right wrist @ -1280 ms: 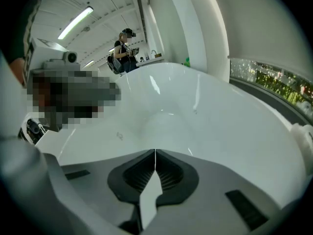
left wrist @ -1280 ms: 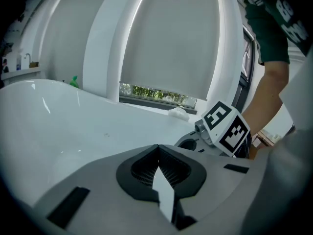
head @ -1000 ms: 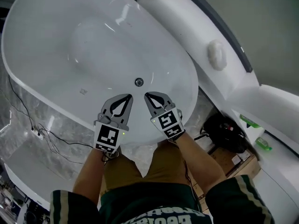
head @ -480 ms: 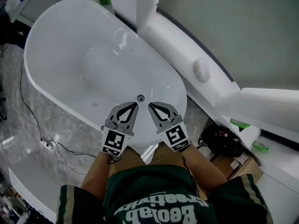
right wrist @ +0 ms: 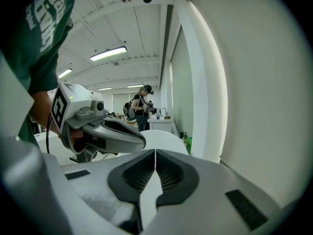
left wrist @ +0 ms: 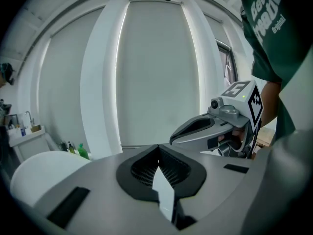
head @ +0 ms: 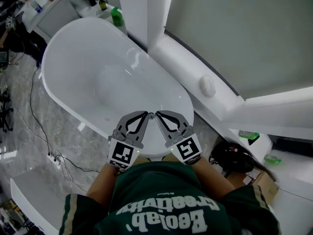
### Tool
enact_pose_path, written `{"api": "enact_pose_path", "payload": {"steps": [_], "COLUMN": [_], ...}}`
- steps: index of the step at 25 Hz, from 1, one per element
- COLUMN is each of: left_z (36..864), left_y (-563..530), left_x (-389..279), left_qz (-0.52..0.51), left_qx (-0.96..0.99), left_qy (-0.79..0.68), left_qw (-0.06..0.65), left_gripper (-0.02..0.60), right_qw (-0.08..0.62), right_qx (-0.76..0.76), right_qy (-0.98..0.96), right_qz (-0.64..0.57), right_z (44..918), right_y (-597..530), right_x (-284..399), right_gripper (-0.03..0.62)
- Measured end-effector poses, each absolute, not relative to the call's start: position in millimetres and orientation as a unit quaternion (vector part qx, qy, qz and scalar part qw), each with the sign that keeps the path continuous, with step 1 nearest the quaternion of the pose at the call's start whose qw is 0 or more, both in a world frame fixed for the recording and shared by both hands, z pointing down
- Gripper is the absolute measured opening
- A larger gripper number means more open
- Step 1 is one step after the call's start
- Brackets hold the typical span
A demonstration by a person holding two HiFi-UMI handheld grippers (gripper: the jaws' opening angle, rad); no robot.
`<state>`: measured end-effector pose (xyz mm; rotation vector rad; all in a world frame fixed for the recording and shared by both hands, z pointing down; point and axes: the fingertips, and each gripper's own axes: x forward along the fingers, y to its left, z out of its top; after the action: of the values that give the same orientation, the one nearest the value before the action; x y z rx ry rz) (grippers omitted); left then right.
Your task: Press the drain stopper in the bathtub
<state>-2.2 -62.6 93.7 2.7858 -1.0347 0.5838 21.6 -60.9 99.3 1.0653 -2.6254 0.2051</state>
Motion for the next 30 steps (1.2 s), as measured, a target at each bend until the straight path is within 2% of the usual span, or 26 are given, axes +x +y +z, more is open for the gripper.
{"api": "enact_pose_path", "payload": {"steps": [6,19,27,30], "left_z": [46.3,-22.1,-24.6,-23.7], "left_y": [-63.2,-74.6,-76.7,-77.0], "left_x": [2.4,3.3,1.5,-0.7], "left_qz": [0.168,0.105,0.116,0.112], "left_qx": [0.923,0.926,0.922,0.923], "left_qy": [-0.346,-0.363,-0.366,-0.368], "left_qw": [0.013,-0.022,-0.039,-0.022], "left_gripper": [0.009,0.009,0.009,0.009], "right_qw": [0.083,0.020,0.040,0.039], "right_qx": [0.385,0.377,0.365,0.362], "right_qy": [-0.918,-0.925,-0.930,-0.931], "right_qz": [0.051,0.032,0.009,0.016], "right_z": [33.0,-26.0,-23.9,-24.2], "right_y": [-53.7,-57.0,-55.8,-56.6], "right_x": [21.5,28.3,22.5,17.9], "right_gripper": [0.012,0.011,0.011,0.011]}}
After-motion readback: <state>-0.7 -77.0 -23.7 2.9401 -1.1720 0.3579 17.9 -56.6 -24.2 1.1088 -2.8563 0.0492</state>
